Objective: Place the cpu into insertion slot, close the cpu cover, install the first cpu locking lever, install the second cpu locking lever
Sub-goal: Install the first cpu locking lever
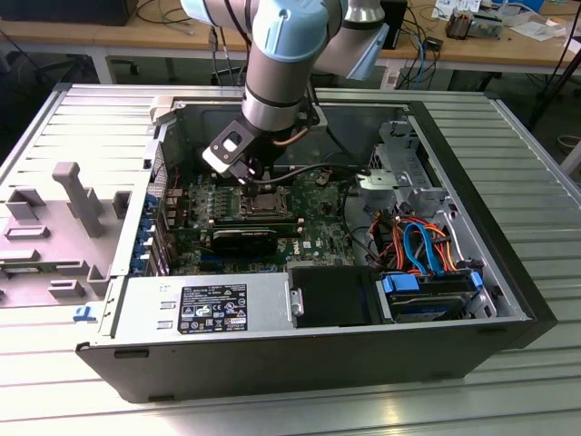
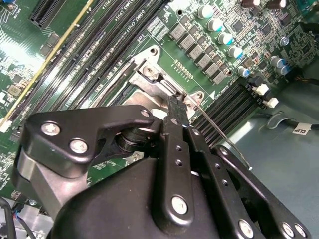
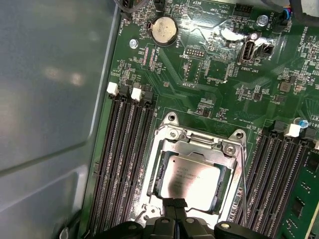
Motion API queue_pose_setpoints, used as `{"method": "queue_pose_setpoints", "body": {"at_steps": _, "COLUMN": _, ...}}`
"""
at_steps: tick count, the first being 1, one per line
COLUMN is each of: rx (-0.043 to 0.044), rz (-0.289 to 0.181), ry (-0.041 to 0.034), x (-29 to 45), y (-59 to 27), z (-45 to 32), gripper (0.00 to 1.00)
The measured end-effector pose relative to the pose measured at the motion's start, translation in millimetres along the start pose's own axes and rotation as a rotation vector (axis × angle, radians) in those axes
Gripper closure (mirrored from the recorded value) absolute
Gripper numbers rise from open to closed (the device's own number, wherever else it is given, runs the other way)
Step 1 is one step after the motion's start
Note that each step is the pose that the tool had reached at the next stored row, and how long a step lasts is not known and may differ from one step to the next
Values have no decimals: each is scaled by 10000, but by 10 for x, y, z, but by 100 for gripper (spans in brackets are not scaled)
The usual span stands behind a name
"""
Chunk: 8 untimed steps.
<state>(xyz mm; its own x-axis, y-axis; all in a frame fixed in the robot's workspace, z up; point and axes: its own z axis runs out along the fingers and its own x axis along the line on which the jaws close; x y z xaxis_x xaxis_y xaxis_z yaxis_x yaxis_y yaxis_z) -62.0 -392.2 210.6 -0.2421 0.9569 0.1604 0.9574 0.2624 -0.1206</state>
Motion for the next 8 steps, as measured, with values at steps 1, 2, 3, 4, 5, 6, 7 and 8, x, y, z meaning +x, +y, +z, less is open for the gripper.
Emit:
{"method": "queue_pose_setpoints", "body": {"at_steps": 1, "rx": 11, "rz": -64, "ry": -7, "x": 0, "y": 0, "z": 0, "gripper": 89}}
{"method": "queue_pose_setpoints", "body": {"at_steps": 2, "rx": 19, "rz": -114, "ry": -14, "x": 0, "y": 0, "z": 0, "gripper": 89}}
{"method": "queue_pose_setpoints", "body": {"at_steps": 3, "rx": 21, "rz": -126, "ry": -15, "x": 0, "y": 0, "z": 0, "gripper": 89}}
{"method": "queue_pose_setpoints", "body": {"at_steps": 4, "rx": 23, "rz": -139, "ry": -17, "x": 0, "y": 0, "z": 0, "gripper": 89}}
{"method": "queue_pose_setpoints", "body": {"at_steps": 5, "rx": 25, "rz": -152, "ry": -19, "x": 0, "y": 0, "z": 0, "gripper": 89}}
{"method": "queue_pose_setpoints", "body": {"at_steps": 6, "rx": 28, "rz": -168, "ry": -20, "x": 0, "y": 0, "z": 0, "gripper": 89}}
{"method": "queue_pose_setpoints", "body": {"at_steps": 7, "rx": 30, "rz": -178, "ry": -22, "x": 0, "y": 0, "z": 0, "gripper": 89}}
{"method": "queue_pose_setpoints", "body": {"at_steps": 8, "rx": 31, "rz": -192, "ry": -23, "x": 0, "y": 0, "z": 0, "gripper": 89}}
